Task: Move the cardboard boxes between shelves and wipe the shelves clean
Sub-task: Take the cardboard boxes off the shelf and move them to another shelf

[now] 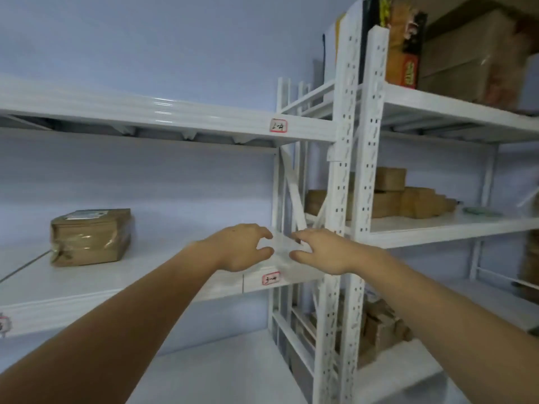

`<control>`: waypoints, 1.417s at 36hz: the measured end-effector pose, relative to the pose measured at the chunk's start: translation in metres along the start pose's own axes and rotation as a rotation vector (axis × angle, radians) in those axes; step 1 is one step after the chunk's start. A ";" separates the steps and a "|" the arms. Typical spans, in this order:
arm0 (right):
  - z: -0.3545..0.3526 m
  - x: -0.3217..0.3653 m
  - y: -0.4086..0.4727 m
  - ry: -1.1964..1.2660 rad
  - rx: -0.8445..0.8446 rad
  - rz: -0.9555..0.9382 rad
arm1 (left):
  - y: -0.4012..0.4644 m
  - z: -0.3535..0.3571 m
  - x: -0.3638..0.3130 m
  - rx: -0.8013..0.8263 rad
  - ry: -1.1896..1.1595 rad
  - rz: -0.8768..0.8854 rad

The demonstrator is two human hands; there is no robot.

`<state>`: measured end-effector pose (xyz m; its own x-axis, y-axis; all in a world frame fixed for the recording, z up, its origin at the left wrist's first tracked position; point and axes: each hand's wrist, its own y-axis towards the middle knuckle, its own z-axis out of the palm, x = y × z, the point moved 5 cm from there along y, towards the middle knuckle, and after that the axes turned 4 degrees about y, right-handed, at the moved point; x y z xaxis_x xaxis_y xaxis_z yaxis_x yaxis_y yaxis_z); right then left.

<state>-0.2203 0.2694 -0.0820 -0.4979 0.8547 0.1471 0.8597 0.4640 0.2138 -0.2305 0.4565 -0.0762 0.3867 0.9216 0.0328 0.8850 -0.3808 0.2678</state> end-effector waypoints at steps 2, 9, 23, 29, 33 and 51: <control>-0.010 -0.032 -0.036 -0.022 0.017 0.064 | 0.011 0.006 -0.048 0.028 -0.011 0.064; -0.039 -0.118 -0.152 -0.027 0.027 0.222 | 0.037 0.019 -0.182 0.060 -0.081 0.223; -0.069 -0.230 -0.220 -0.086 0.016 0.382 | 0.110 0.038 -0.317 0.047 -0.114 0.381; -0.076 -0.276 -0.199 -0.127 0.011 0.379 | 0.165 0.048 -0.337 -0.001 -0.129 0.401; -0.088 -0.307 -0.175 -0.131 -0.029 0.368 | 0.205 0.048 -0.336 -0.042 -0.133 0.387; -0.084 -0.459 -0.055 -0.003 -0.084 0.207 | 0.347 0.070 -0.321 -0.011 0.014 0.207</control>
<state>-0.0487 -0.1677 -0.0803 -0.3113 0.9303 0.1938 0.9309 0.2575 0.2589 -0.0292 0.0231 -0.0608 0.5565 0.8246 0.1015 0.7840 -0.5617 0.2643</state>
